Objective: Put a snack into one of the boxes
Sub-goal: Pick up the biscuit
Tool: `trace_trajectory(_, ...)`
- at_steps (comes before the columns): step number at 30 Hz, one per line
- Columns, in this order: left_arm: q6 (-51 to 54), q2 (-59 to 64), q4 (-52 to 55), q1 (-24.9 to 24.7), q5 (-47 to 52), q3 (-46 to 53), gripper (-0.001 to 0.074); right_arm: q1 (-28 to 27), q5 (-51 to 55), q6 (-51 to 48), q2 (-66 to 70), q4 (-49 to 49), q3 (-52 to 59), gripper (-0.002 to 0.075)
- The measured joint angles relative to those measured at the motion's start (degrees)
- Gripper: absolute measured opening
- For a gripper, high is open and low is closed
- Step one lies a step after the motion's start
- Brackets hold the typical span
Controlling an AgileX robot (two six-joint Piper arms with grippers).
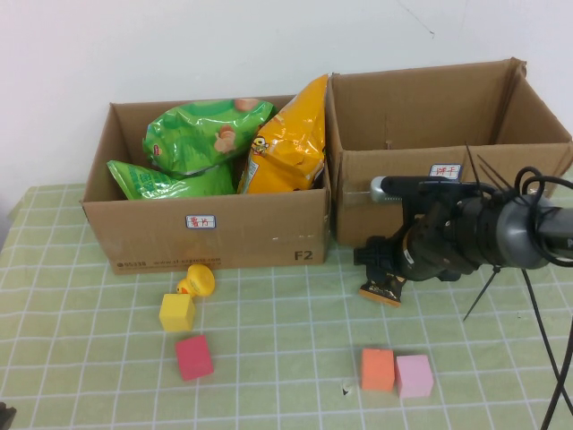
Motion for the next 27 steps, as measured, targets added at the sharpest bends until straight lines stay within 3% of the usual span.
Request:
trace_trajectory(11,0.0,0.0,0.1,0.0,0.0,0.0,-0.0002,0.0,-6.18,0.38,1.23,-0.93,-0.23,0.0591)
trace_trajectory(27,0.25,0.0,0.19,0.0,0.0,0.0,-0.0002,0.45,-0.28,-3.79,2.55,-0.96,-0.23,0.0564)
